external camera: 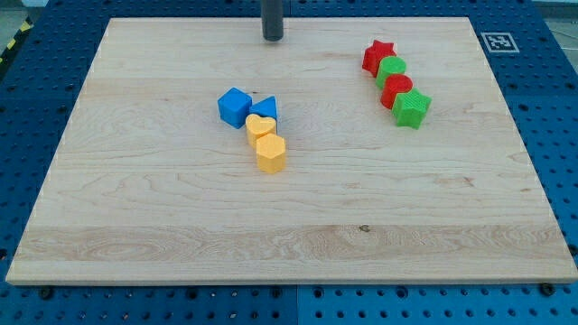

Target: Move your arm towards top right

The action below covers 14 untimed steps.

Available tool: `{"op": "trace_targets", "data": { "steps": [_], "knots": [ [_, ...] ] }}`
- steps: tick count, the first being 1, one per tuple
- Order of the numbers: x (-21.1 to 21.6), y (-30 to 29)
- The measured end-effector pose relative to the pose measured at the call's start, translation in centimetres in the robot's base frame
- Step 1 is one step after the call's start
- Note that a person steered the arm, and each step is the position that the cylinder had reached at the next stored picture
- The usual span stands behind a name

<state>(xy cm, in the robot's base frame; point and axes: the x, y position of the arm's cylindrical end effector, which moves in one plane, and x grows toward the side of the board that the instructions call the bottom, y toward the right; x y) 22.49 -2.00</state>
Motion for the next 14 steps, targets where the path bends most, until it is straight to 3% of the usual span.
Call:
{"op": "trace_targets", "data": {
  "steps": [3, 6, 14],
  "knots": [
    [-2.3, 9.1],
    [-0.8, 17.5],
    [1.8, 22.4]
  ]
}}
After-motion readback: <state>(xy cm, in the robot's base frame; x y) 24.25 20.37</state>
